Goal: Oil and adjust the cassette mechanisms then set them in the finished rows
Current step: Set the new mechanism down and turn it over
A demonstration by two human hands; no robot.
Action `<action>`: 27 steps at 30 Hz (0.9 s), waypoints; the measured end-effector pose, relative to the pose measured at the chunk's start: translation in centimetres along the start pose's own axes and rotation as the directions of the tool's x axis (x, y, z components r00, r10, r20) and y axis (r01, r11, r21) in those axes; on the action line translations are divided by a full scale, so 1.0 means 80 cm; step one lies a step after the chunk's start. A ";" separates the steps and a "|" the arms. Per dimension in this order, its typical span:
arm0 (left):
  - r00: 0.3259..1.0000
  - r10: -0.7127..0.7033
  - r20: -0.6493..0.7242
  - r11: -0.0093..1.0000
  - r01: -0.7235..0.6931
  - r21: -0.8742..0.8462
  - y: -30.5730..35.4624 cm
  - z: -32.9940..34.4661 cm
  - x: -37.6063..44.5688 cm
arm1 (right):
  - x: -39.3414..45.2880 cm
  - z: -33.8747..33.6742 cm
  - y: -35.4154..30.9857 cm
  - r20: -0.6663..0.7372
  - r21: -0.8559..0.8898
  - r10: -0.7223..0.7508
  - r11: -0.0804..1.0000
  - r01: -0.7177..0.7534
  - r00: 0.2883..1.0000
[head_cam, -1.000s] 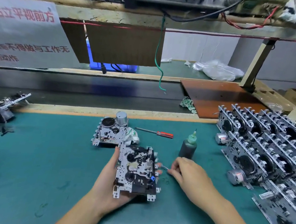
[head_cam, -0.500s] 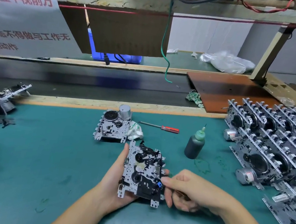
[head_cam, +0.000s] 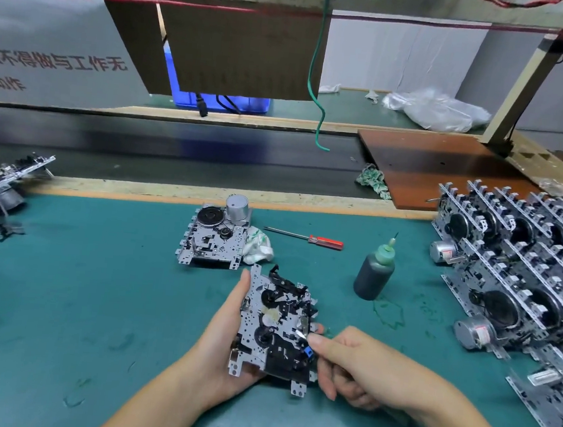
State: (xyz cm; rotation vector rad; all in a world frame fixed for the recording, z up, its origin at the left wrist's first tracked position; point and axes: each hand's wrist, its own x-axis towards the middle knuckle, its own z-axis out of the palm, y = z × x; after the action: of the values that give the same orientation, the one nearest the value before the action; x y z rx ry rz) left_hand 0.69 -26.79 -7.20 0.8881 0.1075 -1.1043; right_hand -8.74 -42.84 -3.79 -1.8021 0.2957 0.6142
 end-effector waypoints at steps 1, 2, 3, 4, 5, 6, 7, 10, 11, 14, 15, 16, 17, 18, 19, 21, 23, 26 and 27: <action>1.000 0.002 -0.007 1.000 -0.002 0.001 0.000 0.000 -0.001 | 0.000 0.000 0.000 -0.009 -0.008 0.004 1.000 -0.004 1.000; 1.000 0.007 -0.012 1.000 -0.007 0.004 0.000 0.000 -0.001 | 0.000 0.000 0.001 -0.016 -0.023 0.007 1.000 -0.007 1.000; 1.000 0.014 -0.016 1.000 -0.014 0.005 0.000 0.001 -0.001 | 0.000 0.000 0.001 -0.015 -0.038 0.009 0.999 -0.010 1.000; 1.000 0.020 -0.020 1.000 -0.020 0.004 -0.001 0.001 -0.002 | 0.000 -0.001 0.000 -0.005 -0.047 0.013 0.999 -0.014 1.000; 0.999 0.024 -0.024 1.000 -0.024 0.001 -0.002 0.002 -0.002 | 0.000 -0.003 0.000 0.010 -0.051 0.023 0.998 -0.023 1.000; 0.999 0.029 -0.029 1.000 -0.030 -0.001 -0.002 0.003 -0.002 | 0.000 -0.004 -0.001 0.027 -0.050 0.039 0.998 -0.037 0.999; 0.999 0.033 -0.036 0.999 -0.033 -0.005 -0.002 0.005 -0.002 | 0.000 -0.005 -0.002 0.042 -0.047 0.058 0.997 -0.056 0.997; 0.998 0.045 -0.046 0.999 -0.045 -0.007 -0.002 0.007 -0.002 | 0.003 -0.010 -0.005 0.103 -0.058 0.110 0.993 -0.104 0.989; 0.997 0.049 -0.051 0.999 -0.049 -0.004 -0.003 0.008 -0.002 | 0.003 -0.011 -0.006 0.125 -0.066 0.125 0.991 -0.118 0.984; 0.996 0.063 -0.071 0.998 -0.063 0.006 -0.004 0.007 -0.001 | 0.004 -0.015 -0.009 0.171 -0.070 0.144 0.989 -0.133 0.975; 0.995 0.069 -0.072 0.998 -0.069 0.010 -0.004 0.008 -0.002 | 0.003 -0.016 -0.009 0.177 -0.072 0.145 0.988 -0.134 0.974; 0.994 0.075 -0.074 0.997 -0.075 0.014 -0.005 0.008 -0.002 | 0.003 -0.016 -0.009 0.176 -0.075 0.143 0.989 -0.131 0.974; 0.994 0.077 -0.074 0.997 -0.076 0.017 -0.005 0.009 -0.002 | 0.003 -0.016 -0.009 0.168 -0.079 0.135 0.989 -0.123 0.976; 0.994 0.075 -0.073 0.997 -0.074 0.019 -0.005 0.009 -0.002 | 0.002 -0.015 -0.008 0.149 -0.089 0.115 0.991 -0.103 0.982; 0.995 0.069 -0.071 0.998 -0.068 0.018 -0.005 0.010 -0.002 | 0.002 -0.012 -0.006 0.115 -0.108 0.081 0.992 -0.069 0.990; 0.997 0.051 -0.064 0.999 -0.050 0.011 -0.003 0.010 -0.003 | 0.002 -0.005 -0.001 0.032 -0.141 -0.006 0.990 0.011 0.999; 0.998 0.034 -0.048 0.999 -0.035 -0.003 -0.001 0.009 -0.006 | 0.001 0.003 0.005 -0.062 -0.112 -0.074 0.991 0.067 0.995; 0.999 0.028 -0.029 0.997 -0.030 -0.068 0.001 0.010 -0.013 | 0.001 0.001 0.010 -0.231 0.059 -0.136 0.986 0.153 0.963; 1.000 0.022 -0.016 0.994 -0.023 -0.106 0.002 0.010 -0.016 | 0.001 -0.002 0.011 -0.285 0.134 -0.146 0.973 0.190 0.947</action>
State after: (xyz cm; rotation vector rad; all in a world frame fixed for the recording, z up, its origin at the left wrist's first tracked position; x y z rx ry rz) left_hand -0.06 -26.40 -5.97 0.8006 0.1667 -1.0615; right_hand -9.08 -43.25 -4.47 -1.7343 0.3623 0.2129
